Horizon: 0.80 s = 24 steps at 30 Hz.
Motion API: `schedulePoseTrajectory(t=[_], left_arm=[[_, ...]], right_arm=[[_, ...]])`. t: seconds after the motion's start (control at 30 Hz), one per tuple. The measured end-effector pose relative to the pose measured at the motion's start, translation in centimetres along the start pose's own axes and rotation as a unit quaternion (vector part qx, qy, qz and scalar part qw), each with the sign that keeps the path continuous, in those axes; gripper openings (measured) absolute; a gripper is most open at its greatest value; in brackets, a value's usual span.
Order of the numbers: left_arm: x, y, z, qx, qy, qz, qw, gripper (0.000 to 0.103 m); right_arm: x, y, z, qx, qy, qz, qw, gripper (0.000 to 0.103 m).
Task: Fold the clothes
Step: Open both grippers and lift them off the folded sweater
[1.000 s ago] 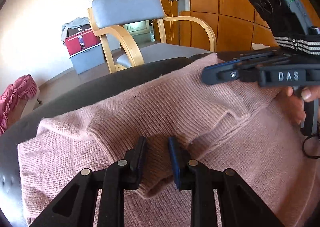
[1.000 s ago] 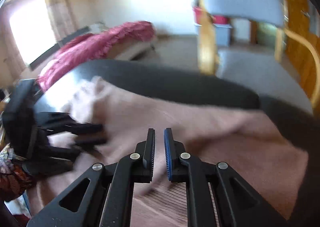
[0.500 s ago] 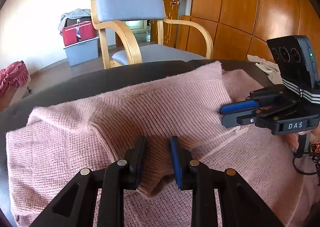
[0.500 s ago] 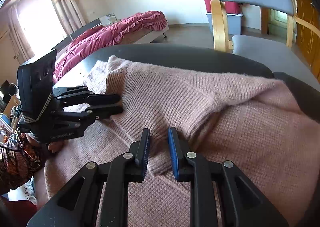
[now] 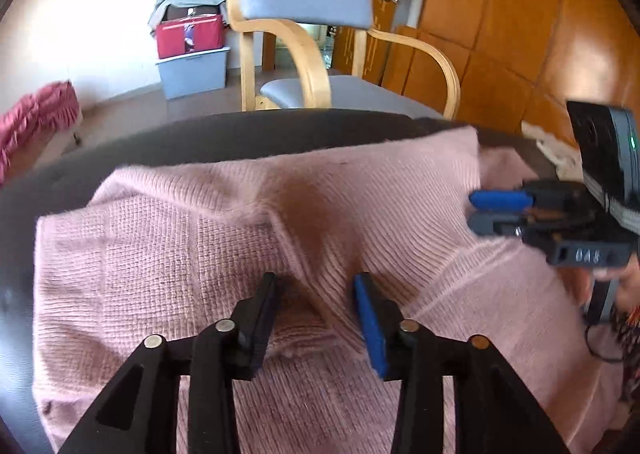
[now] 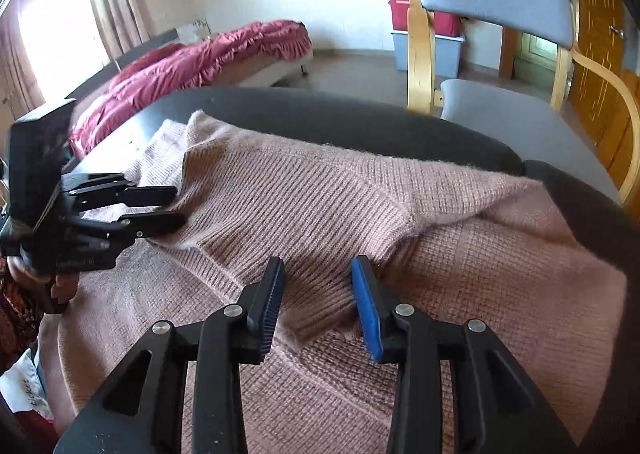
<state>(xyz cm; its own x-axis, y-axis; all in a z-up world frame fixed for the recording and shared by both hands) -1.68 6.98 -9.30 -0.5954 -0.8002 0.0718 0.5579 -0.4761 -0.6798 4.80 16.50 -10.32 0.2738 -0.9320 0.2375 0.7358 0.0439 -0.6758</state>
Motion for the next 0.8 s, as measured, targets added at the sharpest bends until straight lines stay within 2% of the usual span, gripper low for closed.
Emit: schedulePoseTrajectory(t=[0.17, 0.33, 0.47, 0.57, 0.7, 0.8], left_arm=[[1.2, -0.9, -1.3, -0.003, -0.005, 0.023, 0.9997, 0.049], [3.3, -2.6, -3.3, 0.002, -0.012, 0.059, 0.9982, 0.060], [4.7, -3.0, -1.9, 0.011, 0.009, 0.110, 0.9938, 0.057], [5.4, -1.8, 0.8, 0.004, 0.025, 0.120, 0.9925, 0.057], [5.6, 2.5, 2.9, 0.029, 0.010, 0.081, 0.9962, 0.057], [5.7, 5.7, 4.5, 0.048, -0.001, 0.053, 0.9975, 0.057]], right_arm=[[-0.3, -0.9, -0.8, -0.005, 0.035, 0.025, 0.999, 0.038], [-2.0, -3.6, -2.7, -0.011, 0.059, 0.038, 0.997, 0.038], [-2.6, -5.0, -2.5, -0.005, 0.076, 0.055, 0.996, 0.038], [-0.9, -3.8, -0.3, 0.003, 0.064, 0.068, 0.996, 0.041], [0.1, 0.3, 1.2, 0.037, 0.037, 0.049, 0.997, 0.041], [-0.6, 3.2, 1.7, 0.055, 0.040, 0.023, 0.997, 0.041]])
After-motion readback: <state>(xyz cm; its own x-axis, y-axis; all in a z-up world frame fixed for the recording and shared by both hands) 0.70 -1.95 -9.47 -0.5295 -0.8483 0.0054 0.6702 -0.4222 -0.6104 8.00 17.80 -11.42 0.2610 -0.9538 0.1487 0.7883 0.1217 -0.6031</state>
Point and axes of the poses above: each gripper's, at about its wrist camera, not at the fingertips, and z roughly against the way its jaws point, x to its left, y to its underside, the point moved 10 cm from there along -z, roughly the way its jaws point, and after that the axes turned 5 degrees about -y, right-handed, at the moved point
